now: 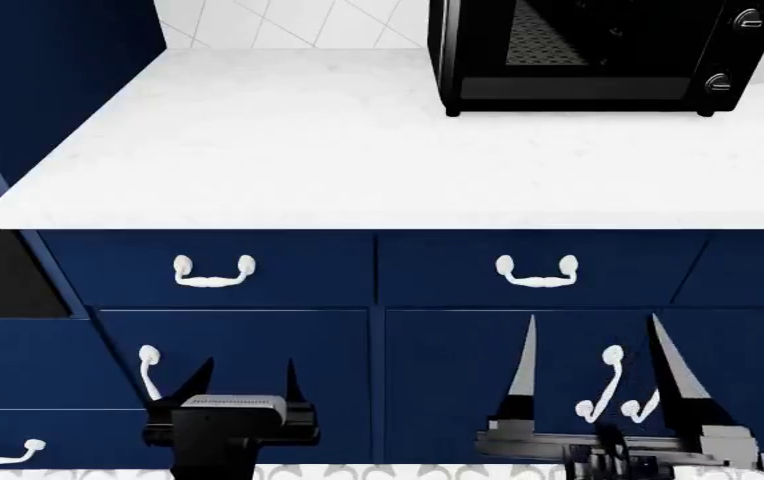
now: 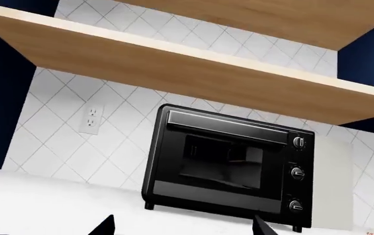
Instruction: Open the oven door
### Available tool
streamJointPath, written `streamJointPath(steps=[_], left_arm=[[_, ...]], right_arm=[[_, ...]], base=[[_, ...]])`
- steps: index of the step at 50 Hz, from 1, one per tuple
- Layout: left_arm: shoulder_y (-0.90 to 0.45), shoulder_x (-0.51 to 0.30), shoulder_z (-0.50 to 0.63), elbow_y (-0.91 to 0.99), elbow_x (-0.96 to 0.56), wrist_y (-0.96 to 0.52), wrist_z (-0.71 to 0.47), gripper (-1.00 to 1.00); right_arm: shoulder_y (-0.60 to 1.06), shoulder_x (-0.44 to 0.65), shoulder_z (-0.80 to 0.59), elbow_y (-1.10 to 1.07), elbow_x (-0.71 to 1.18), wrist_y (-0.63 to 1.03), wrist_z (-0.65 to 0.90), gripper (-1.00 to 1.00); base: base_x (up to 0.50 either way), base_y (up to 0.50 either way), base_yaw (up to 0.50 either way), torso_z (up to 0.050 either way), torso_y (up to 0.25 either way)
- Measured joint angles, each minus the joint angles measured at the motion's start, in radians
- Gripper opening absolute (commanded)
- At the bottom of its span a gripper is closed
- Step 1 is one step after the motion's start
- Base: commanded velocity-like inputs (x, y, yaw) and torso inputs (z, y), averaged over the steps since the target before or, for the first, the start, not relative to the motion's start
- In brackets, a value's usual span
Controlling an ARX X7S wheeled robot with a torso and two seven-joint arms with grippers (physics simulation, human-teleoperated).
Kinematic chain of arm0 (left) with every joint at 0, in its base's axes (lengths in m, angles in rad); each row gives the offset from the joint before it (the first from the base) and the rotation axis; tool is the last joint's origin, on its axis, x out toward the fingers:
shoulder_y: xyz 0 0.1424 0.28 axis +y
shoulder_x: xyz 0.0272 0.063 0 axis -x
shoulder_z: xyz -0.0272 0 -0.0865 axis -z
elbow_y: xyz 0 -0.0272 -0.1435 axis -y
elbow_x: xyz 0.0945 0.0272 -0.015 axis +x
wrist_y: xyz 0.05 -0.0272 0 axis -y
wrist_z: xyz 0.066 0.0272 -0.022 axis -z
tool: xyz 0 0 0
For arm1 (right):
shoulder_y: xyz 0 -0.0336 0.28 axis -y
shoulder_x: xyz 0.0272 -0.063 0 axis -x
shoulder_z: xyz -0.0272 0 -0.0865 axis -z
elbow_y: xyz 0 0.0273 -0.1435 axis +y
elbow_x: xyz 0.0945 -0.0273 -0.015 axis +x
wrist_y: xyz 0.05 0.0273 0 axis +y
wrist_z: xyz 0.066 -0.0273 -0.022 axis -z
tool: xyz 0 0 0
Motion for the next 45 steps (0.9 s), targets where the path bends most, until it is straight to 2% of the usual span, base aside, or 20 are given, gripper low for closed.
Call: streamJointPath(steps=[33, 45], left_arm=[[-0.004, -0.026, 0.036, -0.009, -0.025, 0.010, -0.035, 1.00], [-0.006, -0.035, 0.046, -0.011, -0.032, 0.012, -0.045, 1.00]], right_arm=[[-0.064, 0.048, 0.000, -0.038, -0.147, -0.298, 0.137, 1.00], [-0.070, 0.057, 0.001, -0.037, -0.171, -0.344, 0.168, 1.00]], base=[[0.00, 0.00, 0.00, 0.000, 0.000], [0.00, 0.00, 0.00, 0.000, 0.000]])
